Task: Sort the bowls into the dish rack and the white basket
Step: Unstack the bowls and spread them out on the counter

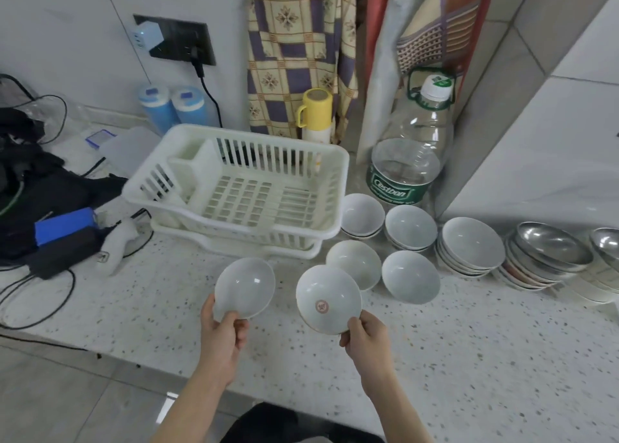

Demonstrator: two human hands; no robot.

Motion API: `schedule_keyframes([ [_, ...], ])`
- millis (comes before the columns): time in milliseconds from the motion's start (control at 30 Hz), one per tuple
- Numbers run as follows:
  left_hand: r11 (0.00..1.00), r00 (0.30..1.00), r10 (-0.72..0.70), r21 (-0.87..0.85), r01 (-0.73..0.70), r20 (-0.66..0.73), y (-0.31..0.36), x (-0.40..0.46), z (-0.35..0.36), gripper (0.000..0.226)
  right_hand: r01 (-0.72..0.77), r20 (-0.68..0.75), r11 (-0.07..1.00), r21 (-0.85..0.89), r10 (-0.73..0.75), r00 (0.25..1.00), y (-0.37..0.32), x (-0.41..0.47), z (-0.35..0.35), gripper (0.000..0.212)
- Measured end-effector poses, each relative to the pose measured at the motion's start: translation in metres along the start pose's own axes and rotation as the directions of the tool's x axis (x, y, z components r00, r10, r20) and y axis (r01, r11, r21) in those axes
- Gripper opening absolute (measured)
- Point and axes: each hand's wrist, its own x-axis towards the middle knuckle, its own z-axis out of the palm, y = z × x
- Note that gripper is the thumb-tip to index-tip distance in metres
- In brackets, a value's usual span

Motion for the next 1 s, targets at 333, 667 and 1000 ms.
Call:
schedule_keyframes([
  [333, 0.975, 0.996, -0.038, 0.223, 0.021, 0.076, 0.034, 0.065, -0.058, 0.062, -0.081, -0.213, 0.993, -0.088, 0.061, 0.975, 0.011, 0.002, 0.107, 0.023],
  [667, 0.979, 0.981, -0.066, 0.201, 0.028, 0.183, 0.042, 0.086, -0.062, 0.064, -0.086, -0.261, 0.995, -0.050, 0.071, 0.963, 0.001, 0.015, 0.137, 0.024],
  [1000, 0.973, 0.966, -0.055, 0.233, -0.006, 0.254, 0.050, 0.098, -0.063, 0.060, -0.102, -0.260, 0.994, 0.049, 0.112, 0.959, 0.003, 0.014, 0.146, 0.022],
])
